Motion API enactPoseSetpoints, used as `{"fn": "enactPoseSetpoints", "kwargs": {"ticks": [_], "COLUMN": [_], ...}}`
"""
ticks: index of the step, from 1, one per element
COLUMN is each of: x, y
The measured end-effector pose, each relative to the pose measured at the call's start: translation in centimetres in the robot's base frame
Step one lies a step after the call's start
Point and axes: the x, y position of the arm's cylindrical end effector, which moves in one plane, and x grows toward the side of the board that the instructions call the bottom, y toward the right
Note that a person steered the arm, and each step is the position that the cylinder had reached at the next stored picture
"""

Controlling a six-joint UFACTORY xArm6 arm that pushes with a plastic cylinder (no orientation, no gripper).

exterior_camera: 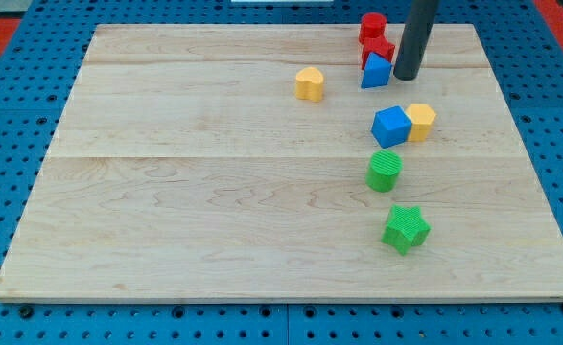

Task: Push the blue triangle above the yello hexagon

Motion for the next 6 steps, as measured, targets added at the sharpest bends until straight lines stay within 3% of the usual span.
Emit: {"fn": "enactPoseSetpoints", "kwargs": {"ticks": [1,4,5,6], "x": [-2.0,9.2,9.1,7.9], "y": [-1.4,-14.6,-5.0,-3.2]}}
